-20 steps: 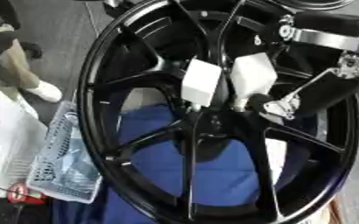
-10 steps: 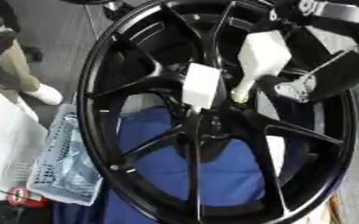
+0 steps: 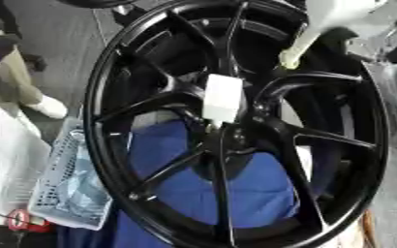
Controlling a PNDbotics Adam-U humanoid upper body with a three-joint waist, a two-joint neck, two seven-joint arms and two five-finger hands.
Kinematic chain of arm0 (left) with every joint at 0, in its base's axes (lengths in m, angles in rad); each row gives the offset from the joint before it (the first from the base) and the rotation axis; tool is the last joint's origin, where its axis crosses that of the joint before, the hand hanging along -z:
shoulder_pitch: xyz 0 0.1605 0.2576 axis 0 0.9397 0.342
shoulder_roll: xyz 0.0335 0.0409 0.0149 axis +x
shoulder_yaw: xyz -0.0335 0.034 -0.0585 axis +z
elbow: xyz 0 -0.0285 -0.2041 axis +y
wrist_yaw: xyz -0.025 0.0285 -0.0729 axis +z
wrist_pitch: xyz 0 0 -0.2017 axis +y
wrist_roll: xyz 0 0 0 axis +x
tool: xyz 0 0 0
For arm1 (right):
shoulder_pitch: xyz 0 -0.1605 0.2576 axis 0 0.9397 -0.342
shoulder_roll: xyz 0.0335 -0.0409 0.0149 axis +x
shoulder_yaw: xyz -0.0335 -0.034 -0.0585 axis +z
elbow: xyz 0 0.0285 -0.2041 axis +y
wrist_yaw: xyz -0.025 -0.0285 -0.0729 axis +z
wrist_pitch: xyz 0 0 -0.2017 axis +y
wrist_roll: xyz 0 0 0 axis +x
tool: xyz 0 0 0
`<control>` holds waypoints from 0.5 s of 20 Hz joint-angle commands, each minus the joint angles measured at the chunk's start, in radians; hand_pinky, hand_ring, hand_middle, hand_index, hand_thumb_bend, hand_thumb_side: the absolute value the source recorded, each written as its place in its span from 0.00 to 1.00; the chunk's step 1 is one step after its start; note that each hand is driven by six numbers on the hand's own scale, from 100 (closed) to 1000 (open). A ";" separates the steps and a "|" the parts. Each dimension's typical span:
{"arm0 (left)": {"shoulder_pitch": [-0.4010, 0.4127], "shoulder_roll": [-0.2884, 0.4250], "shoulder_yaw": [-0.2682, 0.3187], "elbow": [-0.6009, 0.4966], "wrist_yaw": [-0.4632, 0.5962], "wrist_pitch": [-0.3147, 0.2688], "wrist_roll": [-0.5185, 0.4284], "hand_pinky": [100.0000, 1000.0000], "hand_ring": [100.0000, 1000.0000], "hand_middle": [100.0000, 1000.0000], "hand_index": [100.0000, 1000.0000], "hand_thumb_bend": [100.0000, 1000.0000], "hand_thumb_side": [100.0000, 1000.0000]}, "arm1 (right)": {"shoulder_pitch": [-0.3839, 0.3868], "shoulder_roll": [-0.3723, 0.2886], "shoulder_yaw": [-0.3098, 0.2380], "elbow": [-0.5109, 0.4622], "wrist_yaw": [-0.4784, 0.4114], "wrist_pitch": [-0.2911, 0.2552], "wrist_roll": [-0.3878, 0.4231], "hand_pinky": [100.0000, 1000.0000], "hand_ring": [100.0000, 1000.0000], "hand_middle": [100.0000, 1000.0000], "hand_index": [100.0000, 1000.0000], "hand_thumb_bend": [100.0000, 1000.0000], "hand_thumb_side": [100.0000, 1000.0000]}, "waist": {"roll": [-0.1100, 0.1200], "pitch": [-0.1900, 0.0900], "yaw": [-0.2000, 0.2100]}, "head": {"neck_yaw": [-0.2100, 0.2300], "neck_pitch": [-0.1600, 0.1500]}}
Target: Pull the pin out of the wheel hub.
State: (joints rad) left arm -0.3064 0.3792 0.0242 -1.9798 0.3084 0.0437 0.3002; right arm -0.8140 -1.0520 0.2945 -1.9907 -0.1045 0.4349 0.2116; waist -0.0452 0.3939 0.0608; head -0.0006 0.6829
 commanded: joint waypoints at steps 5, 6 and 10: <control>0.000 0.019 0.015 -0.020 -0.004 -0.003 0.005 0.85 0.65 0.63 0.69 0.00 0.67 | 0.143 -0.115 -0.174 0.013 -0.039 0.056 -0.151 0.70 0.63 0.45 0.53 0.00 0.00 | 0.011 -0.033 -0.017 | 0.014 -0.011; 0.001 0.019 0.016 -0.020 -0.005 -0.004 0.006 0.85 0.65 0.63 0.69 0.00 0.67 | 0.167 -0.122 -0.196 0.030 -0.043 0.058 -0.174 0.69 0.63 0.45 0.53 0.00 0.00 | 0.013 -0.034 -0.020 | 0.016 -0.010; 0.004 0.019 0.020 -0.020 -0.004 -0.007 0.010 0.85 0.65 0.63 0.69 0.00 0.67 | 0.242 -0.132 -0.267 0.121 -0.049 0.054 -0.257 0.69 0.63 0.45 0.53 0.00 0.00 | 0.023 -0.035 -0.030 | 0.020 -0.010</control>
State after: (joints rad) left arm -0.2991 0.3792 0.0329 -1.9798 0.3081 0.0391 0.3061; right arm -0.5647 -1.1365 0.0664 -1.8913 -0.1443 0.4895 -0.0189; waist -0.0230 0.3900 0.0309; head 0.0162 0.6827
